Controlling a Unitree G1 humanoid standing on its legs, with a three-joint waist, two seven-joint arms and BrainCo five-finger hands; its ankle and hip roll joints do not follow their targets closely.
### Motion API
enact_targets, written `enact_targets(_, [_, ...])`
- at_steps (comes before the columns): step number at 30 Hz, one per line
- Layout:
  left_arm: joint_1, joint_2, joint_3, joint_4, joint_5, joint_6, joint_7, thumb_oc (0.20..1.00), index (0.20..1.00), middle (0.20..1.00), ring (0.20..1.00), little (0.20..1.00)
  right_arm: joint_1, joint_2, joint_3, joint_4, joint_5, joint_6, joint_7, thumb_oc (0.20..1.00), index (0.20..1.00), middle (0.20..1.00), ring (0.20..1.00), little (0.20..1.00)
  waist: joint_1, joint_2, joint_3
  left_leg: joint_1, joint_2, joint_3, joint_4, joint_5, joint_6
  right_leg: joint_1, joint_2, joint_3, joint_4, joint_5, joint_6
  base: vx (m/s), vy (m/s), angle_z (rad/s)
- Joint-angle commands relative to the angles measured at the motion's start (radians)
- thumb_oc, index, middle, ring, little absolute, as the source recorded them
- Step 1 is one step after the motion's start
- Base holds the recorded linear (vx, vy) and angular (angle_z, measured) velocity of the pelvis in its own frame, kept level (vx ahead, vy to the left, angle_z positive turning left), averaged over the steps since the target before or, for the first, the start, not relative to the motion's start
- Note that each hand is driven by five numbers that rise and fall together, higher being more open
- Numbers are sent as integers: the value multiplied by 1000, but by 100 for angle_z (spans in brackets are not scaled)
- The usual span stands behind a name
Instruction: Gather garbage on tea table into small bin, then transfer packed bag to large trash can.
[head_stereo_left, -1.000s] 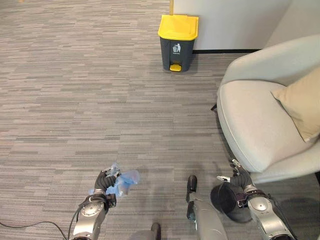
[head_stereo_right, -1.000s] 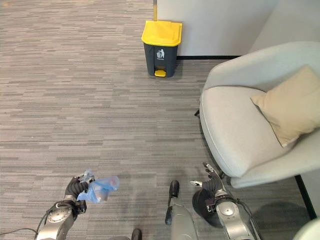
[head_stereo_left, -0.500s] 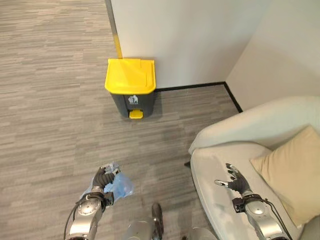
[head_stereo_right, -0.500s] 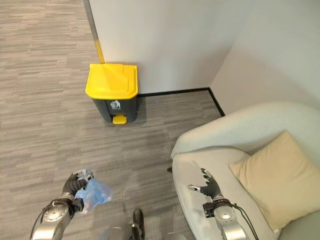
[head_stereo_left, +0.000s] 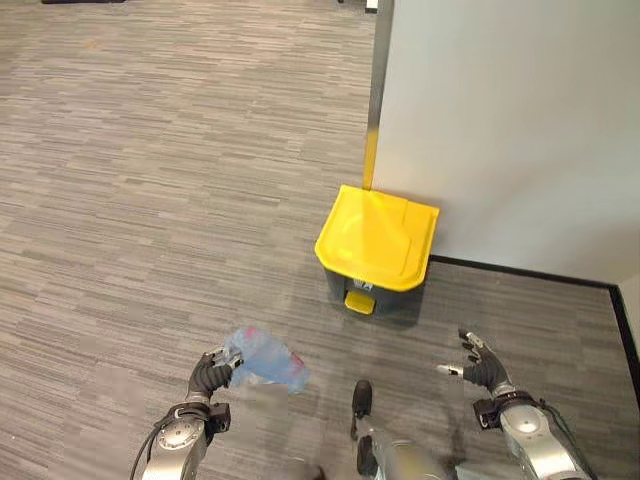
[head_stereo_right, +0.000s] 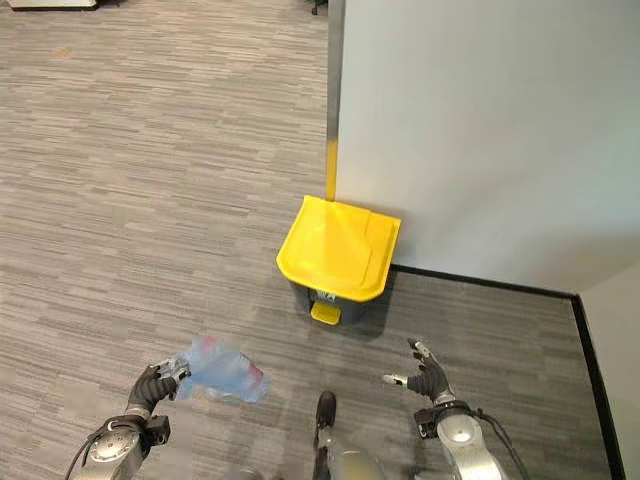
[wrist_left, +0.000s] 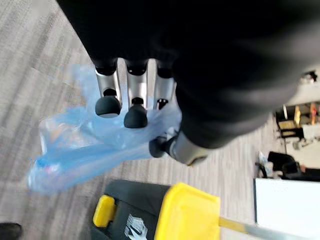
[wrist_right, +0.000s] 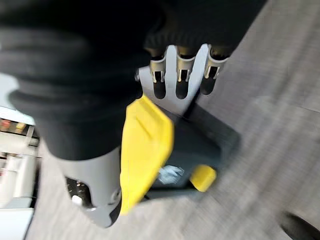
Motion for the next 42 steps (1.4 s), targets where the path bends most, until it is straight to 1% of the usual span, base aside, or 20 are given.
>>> enact_targets(1, [-34,42,14,-36,15,-46,-6,200,200,200,200,200,-20,-15,-30,5,20,-32,-25,1000,1000,1000,1000,1000,-28,-24,25,45,11,-4,-117,107,2,121,-113,6,49,-198,228,107,47,-23])
enact_targets(3, [-38,44,8,-35,20,-45,-6,200,200,200,200,200,-21,-18,-32,9,19,-30,-26,1000,1000,1000,1000,1000,-28,-28,18,47,27,0,-174,105,-2,130,-122,4,39,-199,236,84,97,-16])
enact_targets(5, [-47,45,2,-33,19,-45,4,200,200,200,200,200,-21,-20,-35,13,18,-30,-36,1000,1000,1000,1000,1000,-20,-24,21,22,43,-24,-252,153,-21,141,-129,7,29,-200,245,77,177,-1])
enact_targets(7, [-39,44,3,-43,16,-48,3,200,200,200,200,200,-23,-17,-36,14,19,-29,-33,1000,1000,1000,1000,1000,-16,-19,23,25,32,-51,-266,157,-28,145,-134,18,25,-198,251,61,193,4])
enact_targets(10, [-32,42,4,-48,17,-47,1,200,200,200,200,200,-23,-10,-39,20,10,-23,-29,1000,1000,1000,1000,1000,-18,-10,19,38,23,-53,-279,152,-25,151,-144,26,23,-192,259,48,205,-25])
enact_targets(11, [-24,46,12,-56,16,-46,2,200,200,200,200,200,-28,-3,-40,17,4,-18,-28,1000,1000,1000,1000,1000,-14,-8,20,37,1,-63,-274,143,-13,143,-161,37,36,-181,269,36,253,-25])
enact_targets(16, [-33,67,28,-56,23,-47,11,200,200,200,200,200,-41,16,-31,33,-11,-5,-26,1000,1000,1000,1000,1000,1,-13,25,55,-26,-32,-285,123,22,117,-194,65,75,-171,295,15,233,-26])
enact_targets(17, [-32,74,39,-58,25,-48,16,200,200,200,200,200,-48,28,-28,38,-13,-2,-23,1000,1000,1000,1000,1000,5,-10,31,64,-37,-23,-292,116,40,98,-206,71,117,-163,306,20,208,-35])
enact_targets(19, [-35,81,50,-55,26,-47,22,200,200,200,200,200,-52,38,-28,37,-12,-3,-22,1000,1000,1000,1000,1000,7,-5,36,82,-40,-11,-312,116,50,70,-210,70,177,-159,312,31,208,-40])
enact_targets(22, [-33,83,51,-51,22,-48,24,200,200,200,200,200,-51,43,-24,38,-6,-2,-18,1000,1000,1000,1000,1000,3,-1,44,105,-47,-8,-329,119,59,35,-188,76,214,-157,309,63,112,-25])
enact_targets(23, [-32,84,52,-46,20,-48,25,200,200,200,200,200,-56,33,-19,44,-4,-3,-21,1000,1000,1000,1000,1000,-1,-4,45,134,-64,-1,-354,113,68,18,-151,42,181,-153,294,115,79,-8])
enact_targets(26, [-33,79,54,-40,15,-45,28,200,200,200,200,200,-56,22,-8,45,-11,-2,-22,1000,1000,1000,1000,1000,-2,-6,48,161,-81,-6,-368,103,71,-19,-115,-38,164,-157,280,136,10,-11])
enact_targets(28, [-30,74,48,-43,21,-45,24,200,200,200,200,200,-43,18,-14,38,-5,-9,-26,1000,1000,1000,1000,1000,-5,-12,51,163,-85,-14,-348,90,58,11,-111,-41,139,-173,271,146,-118,30])
enact_targets(30, [-23,59,49,-43,14,-45,17,200,200,200,200,200,-30,12,-28,36,2,-14,-37,1000,1000,1000,1000,1000,-5,-21,36,145,-75,2,-307,81,25,52,-124,-76,84,-167,262,133,-184,58])
enact_targets(31, [-15,51,47,-50,10,-43,11,200,200,200,200,200,-21,6,-39,25,8,-15,-40,1000,1000,1000,1000,1000,-10,-24,36,110,-47,19,-207,78,1,84,-122,-84,53,-168,251,115,-171,80])
enact_targets(33, [-20,42,40,-45,6,-42,9,200,200,200,200,200,-21,-2,-41,25,12,-17,-46,1000,1000,1000,1000,1000,-10,-27,41,71,-24,34,-123,102,-16,112,-121,-82,34,-175,237,62,-91,52])
enact_targets(34, [-24,37,36,-40,4,-42,9,200,200,200,200,200,-23,-3,-42,32,14,-15,-47,1000,1000,1000,1000,1000,-11,-26,43,56,-11,41,-116,105,-17,123,-119,-83,25,-179,233,62,-22,7])
enact_targets(35, [-26,36,35,-41,9,-39,8,200,200,200,200,200,-23,-7,-47,35,17,-16,-53,1000,1000,1000,1000,1000,-8,-28,42,43,8,53,-144,93,-9,144,-117,-79,2,-181,236,64,1,-5])
enact_targets(39, [-30,42,37,-44,14,-42,14,200,200,200,200,200,-17,-5,-57,45,28,-16,-63,1000,1000,1000,1000,1000,-9,-34,32,5,26,55,-236,156,-14,151,-123,-73,-34,-167,248,49,34,-5])
enact_targets(42, [-20,42,41,-47,25,-40,11,200,200,200,200,200,-4,2,-66,60,22,-13,-63,1000,1000,1000,1000,1000,-11,-18,20,58,26,53,-335,177,-18,175,-109,-61,-47,-168,258,84,95,-9])
